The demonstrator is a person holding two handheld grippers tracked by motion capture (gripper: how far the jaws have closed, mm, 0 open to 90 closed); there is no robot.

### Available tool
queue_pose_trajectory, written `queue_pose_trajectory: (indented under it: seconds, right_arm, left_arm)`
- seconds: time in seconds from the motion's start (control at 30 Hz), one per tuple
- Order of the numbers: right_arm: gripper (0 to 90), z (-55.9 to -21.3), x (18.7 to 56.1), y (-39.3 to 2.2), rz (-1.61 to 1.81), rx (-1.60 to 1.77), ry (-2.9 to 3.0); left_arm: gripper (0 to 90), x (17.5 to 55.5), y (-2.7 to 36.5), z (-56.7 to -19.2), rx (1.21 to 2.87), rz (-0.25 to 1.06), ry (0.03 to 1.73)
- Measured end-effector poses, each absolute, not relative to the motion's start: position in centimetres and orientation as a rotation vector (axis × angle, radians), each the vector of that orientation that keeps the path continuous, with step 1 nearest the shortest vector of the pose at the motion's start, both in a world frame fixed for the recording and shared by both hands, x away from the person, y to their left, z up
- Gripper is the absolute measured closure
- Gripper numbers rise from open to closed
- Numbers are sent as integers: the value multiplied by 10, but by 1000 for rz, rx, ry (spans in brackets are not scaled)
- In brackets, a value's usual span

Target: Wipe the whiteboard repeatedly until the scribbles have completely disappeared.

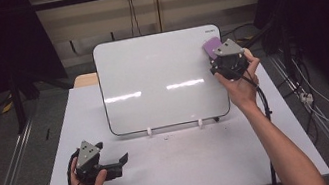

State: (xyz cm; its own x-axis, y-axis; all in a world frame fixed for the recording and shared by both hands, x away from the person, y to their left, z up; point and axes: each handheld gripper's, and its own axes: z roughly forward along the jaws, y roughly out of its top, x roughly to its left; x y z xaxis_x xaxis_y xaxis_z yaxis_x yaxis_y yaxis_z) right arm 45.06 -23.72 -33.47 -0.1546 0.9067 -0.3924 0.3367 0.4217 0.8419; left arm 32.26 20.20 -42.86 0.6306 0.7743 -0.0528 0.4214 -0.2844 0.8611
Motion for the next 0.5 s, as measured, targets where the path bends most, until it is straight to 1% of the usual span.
queue_pose_trajectory:
  seconds: [0.1, 0.2, 0.5]
  right_arm:
    - [417, -332, 452, -242, 740, 1106, 1693]
    - [417, -337, 448, -234, 717, 1073, 1714]
    - [417, -367, 422, -190, 714, 932, 1849]
  left_arm:
    - [40, 322, 200, -428, 1922, 471, 941]
    - [40, 323, 201, -429, 1915, 462, 955]
    - [39, 325, 200, -429, 1913, 460, 962]
